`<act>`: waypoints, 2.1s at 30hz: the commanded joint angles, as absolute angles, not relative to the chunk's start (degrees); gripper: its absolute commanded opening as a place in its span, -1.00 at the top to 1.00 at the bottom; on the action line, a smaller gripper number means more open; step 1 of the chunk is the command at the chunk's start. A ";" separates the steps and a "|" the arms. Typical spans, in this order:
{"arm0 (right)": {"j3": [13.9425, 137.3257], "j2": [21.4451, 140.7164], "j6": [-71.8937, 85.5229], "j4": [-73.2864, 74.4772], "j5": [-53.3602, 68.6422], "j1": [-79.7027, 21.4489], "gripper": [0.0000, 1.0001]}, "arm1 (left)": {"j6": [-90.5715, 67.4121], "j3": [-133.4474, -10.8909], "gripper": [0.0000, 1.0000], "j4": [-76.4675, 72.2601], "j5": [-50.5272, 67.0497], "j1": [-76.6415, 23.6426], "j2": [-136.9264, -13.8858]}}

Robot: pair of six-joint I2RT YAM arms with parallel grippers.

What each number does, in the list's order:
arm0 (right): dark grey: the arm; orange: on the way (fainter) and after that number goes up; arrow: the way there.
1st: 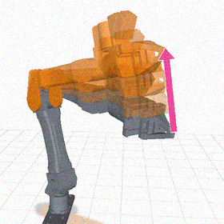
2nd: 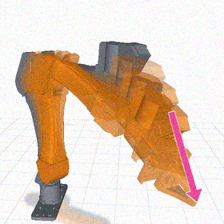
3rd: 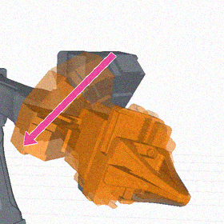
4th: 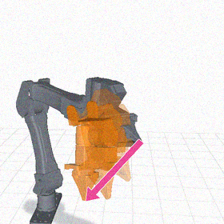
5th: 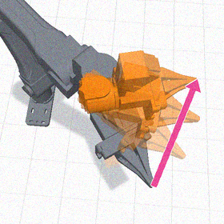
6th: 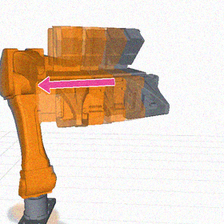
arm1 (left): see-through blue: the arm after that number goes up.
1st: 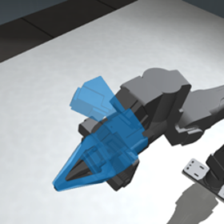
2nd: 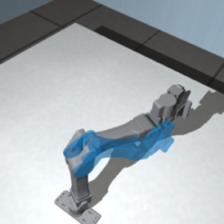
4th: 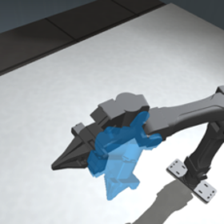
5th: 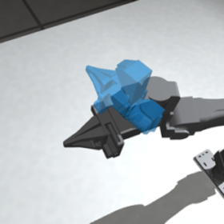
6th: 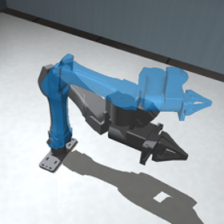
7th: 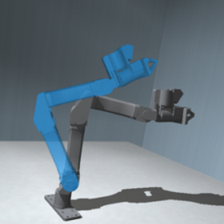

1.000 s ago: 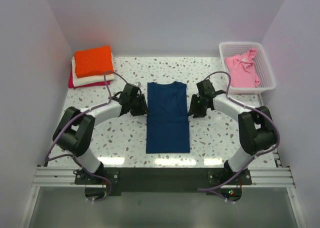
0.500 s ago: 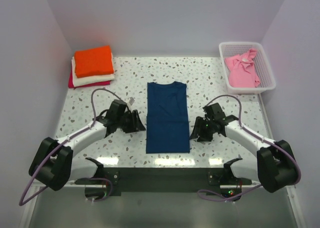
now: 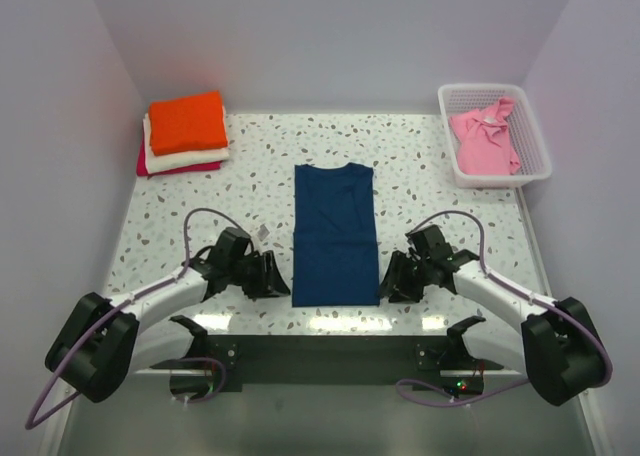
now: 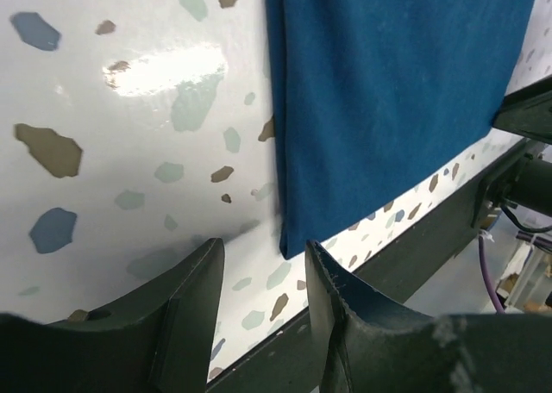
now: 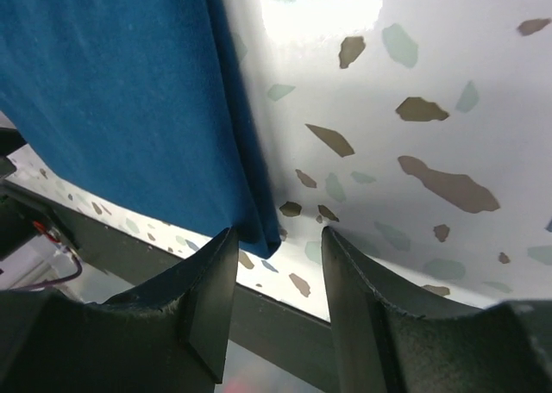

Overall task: Fold and stack the t-shirts
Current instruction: Fold the tshirt

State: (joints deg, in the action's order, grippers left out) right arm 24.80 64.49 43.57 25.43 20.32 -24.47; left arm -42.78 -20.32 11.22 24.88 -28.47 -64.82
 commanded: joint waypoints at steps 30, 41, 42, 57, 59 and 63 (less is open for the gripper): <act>19.42 65.48 49.13 18.90 21.62 -28.21 0.23 | -53.61 -13.97 0.24 6.86 17.05 -39.20 -67.41; 20.39 65.92 48.87 18.98 21.18 -28.21 0.55 | -52.56 -17.66 0.50 6.85 16.44 -39.20 -67.94; 21.00 65.57 48.87 19.51 20.83 -28.21 0.60 | -52.38 -18.10 0.54 7.03 16.26 -39.20 -67.94; 23.55 64.34 47.55 21.89 20.30 -28.21 0.89 | -50.54 -21.10 0.78 11.42 16.17 -39.20 -66.10; 23.29 64.16 47.46 21.89 20.39 -28.30 0.89 | -50.62 -20.48 0.42 12.04 16.08 -39.20 -65.31; 22.85 64.07 47.55 21.80 20.48 -28.30 0.88 | -50.80 -19.34 0.21 11.87 16.78 -39.20 -64.78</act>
State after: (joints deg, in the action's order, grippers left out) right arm 21.98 64.86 48.31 20.36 21.74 -28.12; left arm -51.90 -20.05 9.15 18.00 -39.13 -65.28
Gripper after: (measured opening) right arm 0.069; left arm 0.379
